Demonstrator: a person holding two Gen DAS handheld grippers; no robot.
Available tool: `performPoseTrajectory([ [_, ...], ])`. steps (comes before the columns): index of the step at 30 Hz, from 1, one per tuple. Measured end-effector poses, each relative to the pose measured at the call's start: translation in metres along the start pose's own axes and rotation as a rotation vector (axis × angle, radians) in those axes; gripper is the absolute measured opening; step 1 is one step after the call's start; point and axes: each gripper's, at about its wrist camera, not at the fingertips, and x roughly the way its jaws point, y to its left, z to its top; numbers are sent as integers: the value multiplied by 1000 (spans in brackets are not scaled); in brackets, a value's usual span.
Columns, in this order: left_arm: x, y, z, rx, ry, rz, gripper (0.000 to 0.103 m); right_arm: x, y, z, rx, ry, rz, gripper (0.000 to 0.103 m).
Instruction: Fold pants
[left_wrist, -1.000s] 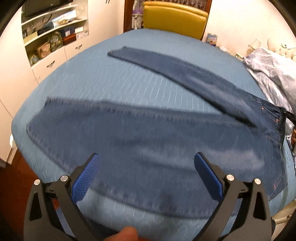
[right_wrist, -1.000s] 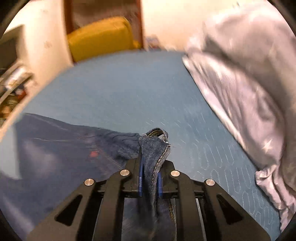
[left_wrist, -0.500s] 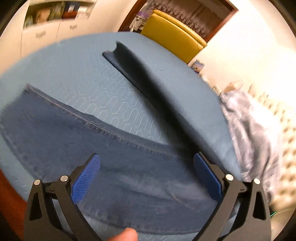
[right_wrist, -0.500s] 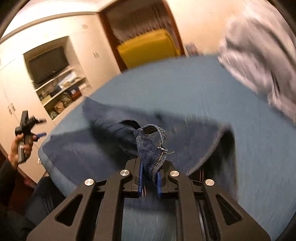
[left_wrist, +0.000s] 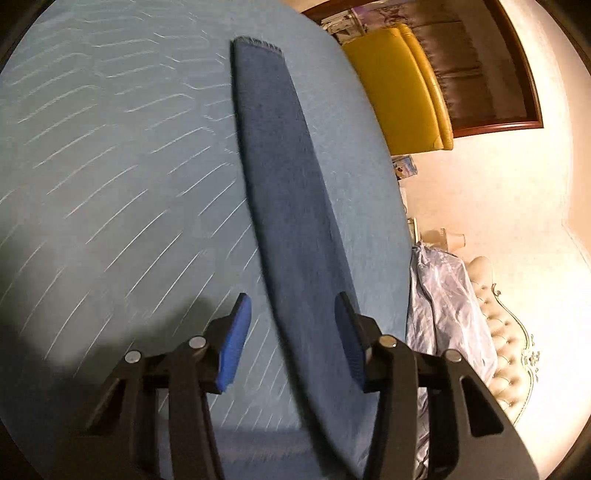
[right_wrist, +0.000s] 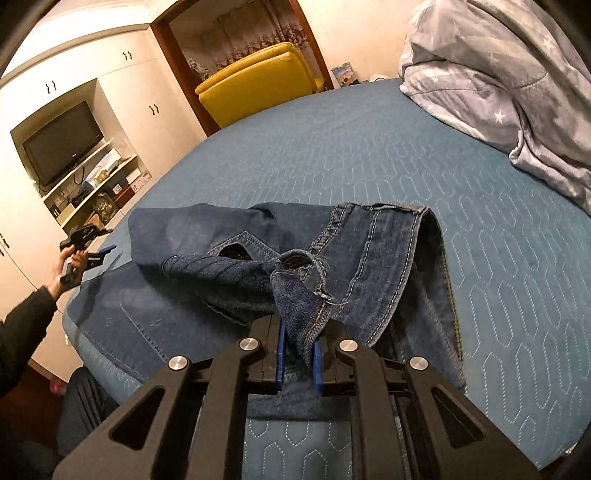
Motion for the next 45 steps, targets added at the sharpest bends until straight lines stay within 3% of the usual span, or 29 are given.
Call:
performPoseTrajectory([
  [9, 54, 11, 38, -144, 42, 42, 38, 2, -1, 2, -28, 22, -4, 12],
  [11, 61, 8, 44, -149, 41, 46, 27, 3, 0, 5, -53, 32, -3, 12],
  [12, 62, 6, 45, -145, 43, 66, 8, 3, 0, 6, -65, 38, -5, 12],
  [13, 56, 1, 44, -133, 38, 77, 1, 4, -2, 8, -77, 48, -8, 12],
  [15, 39, -12, 41, -93, 11, 65, 1, 4, -4, 11, -103, 60, -11, 12],
  [18, -24, -26, 9, -45, -51, 6, 1, -2, -11, 13, -109, 61, -21, 12],
  [19, -61, -32, -17, 11, -84, 0, 1, -5, -17, 13, -90, 60, -19, 13],
  [20, -84, -33, -37, 42, -106, 6, 1, -6, -28, 9, -36, 66, -23, 14],
  [22, -139, -20, -90, 83, -157, 10, 1, -6, -52, -2, 101, 89, -39, 38],
  [23, -155, -9, -111, 95, -167, 27, 1, -6, -64, -14, 192, 100, -48, 63],
  [24, -168, 9, -133, 97, -166, 57, 1, -8, -71, -25, 258, 102, -64, 77],
  [27, -169, 63, -162, 52, -116, 112, 1, -15, -81, -53, 426, 83, -40, 81],
  [31, -164, 94, -171, 12, -117, 67, 1, -30, -88, -78, 655, -2, 52, 81],
  [36, -163, 95, -167, 8, -114, 47, 1, -31, -72, -65, 670, -48, 75, 81],
  [38, -163, 97, -167, 6, -112, 33, 1, -21, -66, -58, 653, -12, 22, 82],
  [40, -160, 99, -165, -6, -102, 27, 1, -14, -66, -49, 620, -6, -10, 69],
  [42, -157, 104, -161, -22, -91, 16, 1, -10, -63, -41, 597, 17, -85, 21],
  [43, -157, 105, -160, -27, -89, 14, 1, -9, -64, -39, 604, 28, -112, 13],
  [45, -164, 101, -159, -21, -102, 15, 1, -19, -62, -27, 581, 13, -139, 9],
])
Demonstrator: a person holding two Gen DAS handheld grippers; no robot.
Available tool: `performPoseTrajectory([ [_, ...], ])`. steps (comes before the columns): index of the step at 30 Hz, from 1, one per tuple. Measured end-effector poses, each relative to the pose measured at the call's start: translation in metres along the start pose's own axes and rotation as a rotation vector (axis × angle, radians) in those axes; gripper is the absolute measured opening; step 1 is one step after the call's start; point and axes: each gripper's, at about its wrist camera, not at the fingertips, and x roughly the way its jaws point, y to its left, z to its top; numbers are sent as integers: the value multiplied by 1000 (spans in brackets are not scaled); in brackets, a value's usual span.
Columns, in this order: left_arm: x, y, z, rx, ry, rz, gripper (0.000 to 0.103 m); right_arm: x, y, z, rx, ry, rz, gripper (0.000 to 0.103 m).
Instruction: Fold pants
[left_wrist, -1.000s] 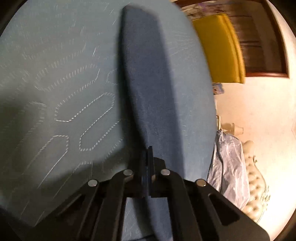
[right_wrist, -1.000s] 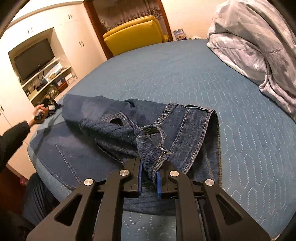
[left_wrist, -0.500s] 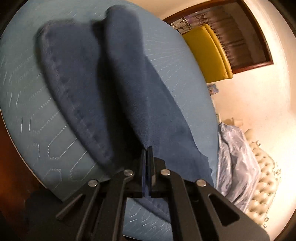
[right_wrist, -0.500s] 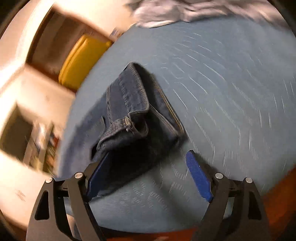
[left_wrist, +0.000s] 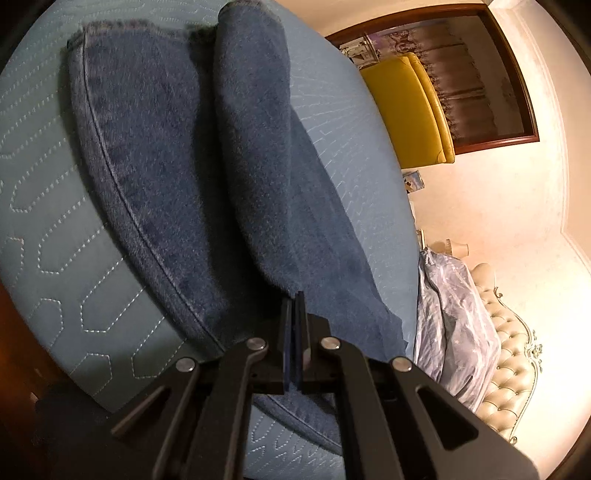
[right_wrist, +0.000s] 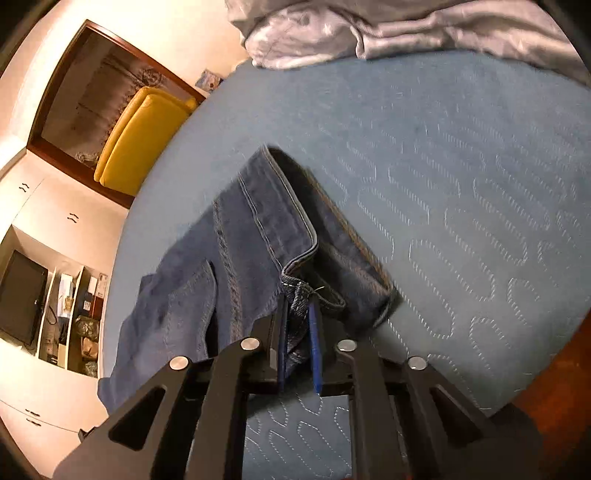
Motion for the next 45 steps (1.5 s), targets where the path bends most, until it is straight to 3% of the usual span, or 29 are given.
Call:
performPoseTrajectory([
  [5, -46, -9, -25, 20, -100, 20, 0, -31, 18, 9, -108, -63, -84, 7],
  [8, -36, 11, -32, 13, -48, 39, 0, -9, 2, 10, -88, 12, -138, 7],
  [10, -37, 23, -31, -15, -52, -16, 0, 0, 1, 4, -117, 28, -169, 7],
  [11, -40, 25, -29, -12, -76, -17, 2, 1, 1, 2, -131, 27, -183, 7],
  [13, -42, 33, -20, -45, -90, -67, 30, 3, -2, 3, -123, 33, -186, 7],
  [17, -28, 44, 6, -114, -83, -75, 31, 15, 6, 0, -175, 41, -246, 7],
  [20, -5, 49, 8, -148, -2, -41, 31, 17, 14, -6, -231, 34, -298, 7],
  [22, 4, 36, 6, -93, 14, -11, 32, 18, 15, -9, -258, 31, -318, 7],
  [24, 5, 14, 13, 2, -51, 113, 31, 21, 15, -10, -270, 35, -329, 7],
  [26, 19, -26, 25, 190, -115, 223, 34, 22, 16, -10, -275, 39, -337, 7],
  [28, 57, -59, 31, 309, -35, 263, 63, 23, 17, -9, -281, 42, -347, 7],
  [30, 102, -90, 29, 447, 46, 305, 71, 25, 18, -10, -281, 45, -354, 7],
  [32, 120, -107, 21, 538, 45, 360, 71, 25, 20, -10, -287, 49, -364, 7],
  [33, 125, -115, 16, 573, 43, 371, 73, 24, 21, -10, -291, 50, -369, 7],
  [35, 120, -121, -2, 632, 45, 290, 81, 26, 21, -10, -298, 54, -375, 8],
  [38, 107, -119, -16, 735, 18, 323, 84, 28, 21, -10, -303, 63, -380, 8],
  [39, 95, -113, -14, 716, -12, 319, 84, 28, 21, -10, -303, 64, -381, 8],
  [42, 35, -62, 15, 424, -92, 141, 83, 28, 20, -11, -305, 61, -379, 8],
  [45, -5, 7, 79, 82, -202, 31, 65, 30, 19, -11, -308, 61, -377, 8],
])
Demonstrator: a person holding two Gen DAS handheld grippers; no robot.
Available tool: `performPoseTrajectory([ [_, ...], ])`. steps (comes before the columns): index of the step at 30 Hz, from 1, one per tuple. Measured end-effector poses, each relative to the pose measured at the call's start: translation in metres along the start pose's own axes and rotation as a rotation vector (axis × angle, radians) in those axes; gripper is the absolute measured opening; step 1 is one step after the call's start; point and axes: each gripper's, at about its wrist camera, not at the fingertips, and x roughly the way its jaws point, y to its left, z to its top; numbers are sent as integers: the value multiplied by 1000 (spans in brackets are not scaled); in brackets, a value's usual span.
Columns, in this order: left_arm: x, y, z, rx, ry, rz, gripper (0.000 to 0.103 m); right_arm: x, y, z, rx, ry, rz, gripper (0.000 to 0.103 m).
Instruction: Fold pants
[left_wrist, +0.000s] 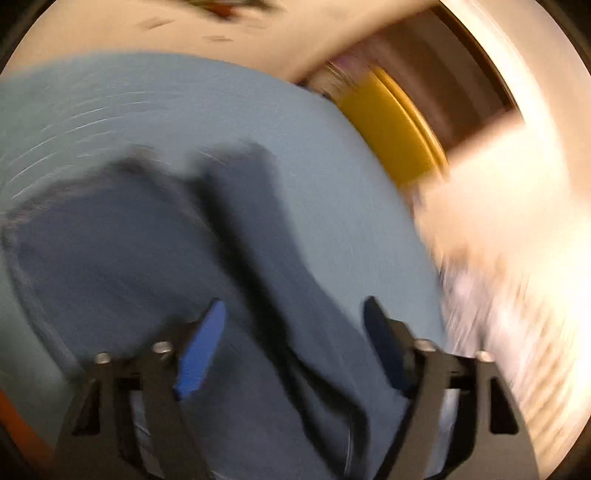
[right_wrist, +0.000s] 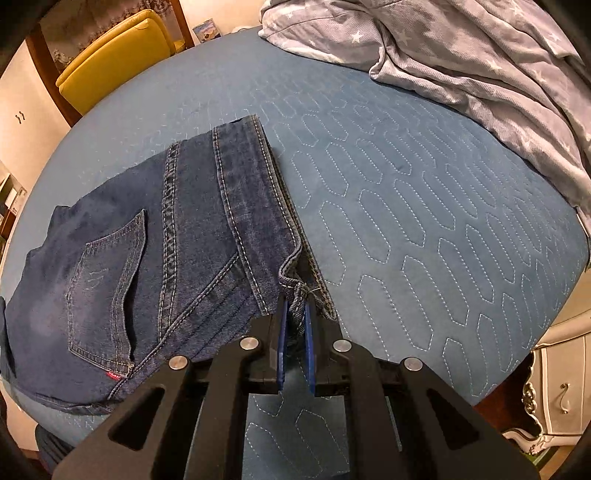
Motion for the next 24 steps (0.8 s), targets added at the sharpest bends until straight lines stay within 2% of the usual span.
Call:
performPoseTrajectory([
  [2, 6, 28, 25, -123, 5, -41, 60, 1, 2, 0, -6, 0, -7, 8],
  [4, 20, 41, 41, -194, 33, -62, 56, 1, 3, 0, -6, 1, -11, 8],
  [7, 40, 44, 64, -212, 62, -57, 55, 1, 3, 0, -8, 2, -14, 8],
  [8, 51, 29, 59, -207, 72, -47, 55, 1, 3, 0, -10, 3, -15, 8],
  [9, 60, 30, 66, -216, 93, 2, 50, 1, 3, 0, -10, 3, -16, 8],
  [10, 68, 23, 65, -235, 106, 24, 37, 1, 4, 0, -9, 5, -17, 8],
  [11, 70, 24, 71, -248, 113, 20, 33, 1, 3, 0, -7, 6, -18, 8],
  [13, 68, 17, 78, -220, 113, 9, 11, 1, 4, 0, -4, 6, -15, 8],
  [15, 51, -1, 89, -158, 102, 12, 3, 1, 3, 0, -4, 6, -10, 8],
  [17, 31, -27, 95, -96, 63, -3, 3, 0, 2, 1, -5, 8, -5, 8],
  [18, 8, -39, 98, -51, 26, 16, 3, -1, 1, 1, -6, 10, -2, 8],
  [20, -24, -45, 90, -57, -5, 38, 3, -4, -2, 3, 3, 12, 14, 8],
  [22, -54, -28, 73, -65, -26, 125, 3, -8, -6, 4, 18, 7, 35, 8],
  [24, -67, 14, 53, -106, 4, 187, 3, -9, -12, 4, 32, 5, 64, 8],
])
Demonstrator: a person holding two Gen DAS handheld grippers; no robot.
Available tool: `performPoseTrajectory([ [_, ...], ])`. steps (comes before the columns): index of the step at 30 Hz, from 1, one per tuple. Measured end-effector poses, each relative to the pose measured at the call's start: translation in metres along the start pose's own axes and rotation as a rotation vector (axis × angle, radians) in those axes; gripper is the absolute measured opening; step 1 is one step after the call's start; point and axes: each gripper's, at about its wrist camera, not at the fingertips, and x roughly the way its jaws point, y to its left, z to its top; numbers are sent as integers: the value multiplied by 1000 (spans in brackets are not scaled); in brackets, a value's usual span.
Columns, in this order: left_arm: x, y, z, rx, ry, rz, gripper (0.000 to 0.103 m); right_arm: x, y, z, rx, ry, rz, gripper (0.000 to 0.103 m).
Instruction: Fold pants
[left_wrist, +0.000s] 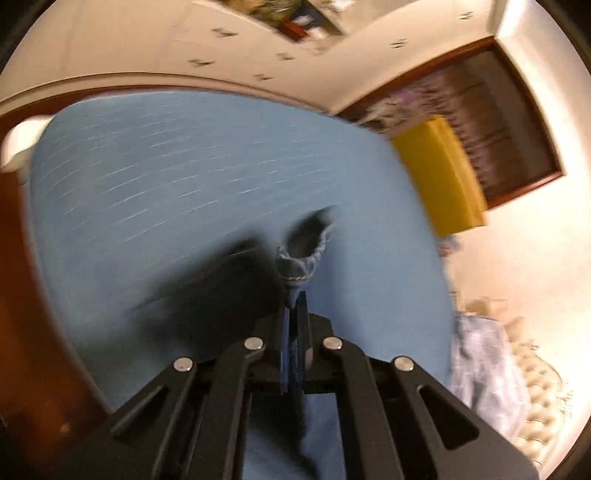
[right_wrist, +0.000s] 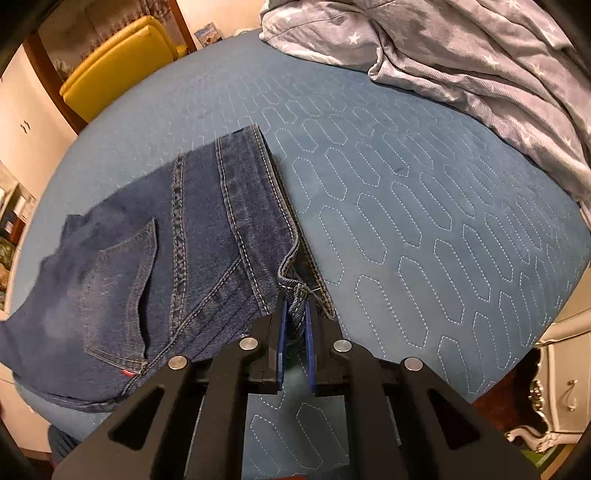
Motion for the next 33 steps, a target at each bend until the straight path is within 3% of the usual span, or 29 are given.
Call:
performPoseTrajectory([
  [2, 12, 38, -8, -94, 54, 5, 3, 3, -2, 1, 2, 10, 7, 8],
  [5, 18, 65, -12, -144, 72, -46, 3, 3, 5, 4, -27, 18, -19, 8],
  [11, -14, 40, 1, -118, 23, -124, 3, -33, 2, 20, 11, -8, 56, 7],
  [15, -2, 34, 1, -136, 52, -59, 3, -22, 7, 25, -56, 35, -11, 7],
  [20, 19, 71, -10, -232, 101, -32, 2, 4, -2, 14, -47, 103, -34, 7],
  [30, 23, 65, -12, -98, 83, 2, 3, 11, 16, -3, -174, 52, -146, 8],
  [33, 28, 63, -11, -109, 91, 8, 3, 3, 18, -7, -187, 32, -157, 8],
])
